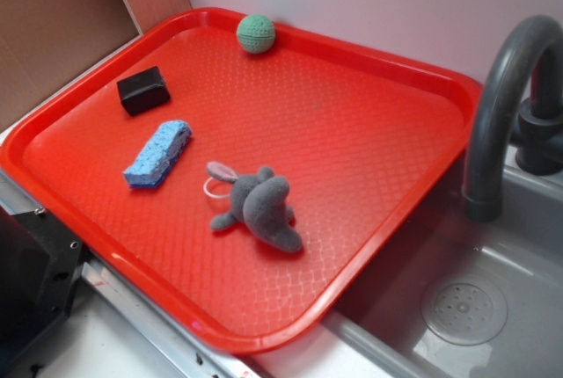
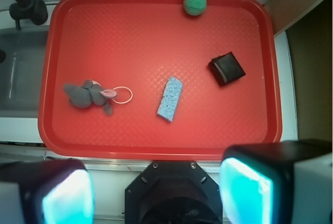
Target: Grab the gray animal.
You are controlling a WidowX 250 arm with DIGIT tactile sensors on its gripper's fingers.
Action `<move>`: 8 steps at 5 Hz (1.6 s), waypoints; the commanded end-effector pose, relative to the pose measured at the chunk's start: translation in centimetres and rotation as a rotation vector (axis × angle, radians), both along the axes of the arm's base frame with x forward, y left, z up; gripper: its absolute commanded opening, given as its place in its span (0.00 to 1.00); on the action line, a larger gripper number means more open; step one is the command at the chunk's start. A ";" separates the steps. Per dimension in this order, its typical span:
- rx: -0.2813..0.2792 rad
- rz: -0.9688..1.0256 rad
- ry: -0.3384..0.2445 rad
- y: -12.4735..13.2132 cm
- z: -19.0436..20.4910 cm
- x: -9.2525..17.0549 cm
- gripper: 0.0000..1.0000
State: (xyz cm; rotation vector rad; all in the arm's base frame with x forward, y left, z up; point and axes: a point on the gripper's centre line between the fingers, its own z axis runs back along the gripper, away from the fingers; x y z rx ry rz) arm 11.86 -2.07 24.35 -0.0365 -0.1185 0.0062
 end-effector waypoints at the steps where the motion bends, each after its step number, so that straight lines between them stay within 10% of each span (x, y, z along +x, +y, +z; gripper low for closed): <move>1: 0.000 0.000 0.000 0.0 0.0 0.0 1.00; 3: -0.011 -0.420 0.078 -2.8 -1.5 3.1 1.00; 5: 0.054 -0.918 -0.049 -6.3 -3.5 5.4 1.00; 8: 0.158 -1.390 0.060 -9.6 -10.3 8.8 1.00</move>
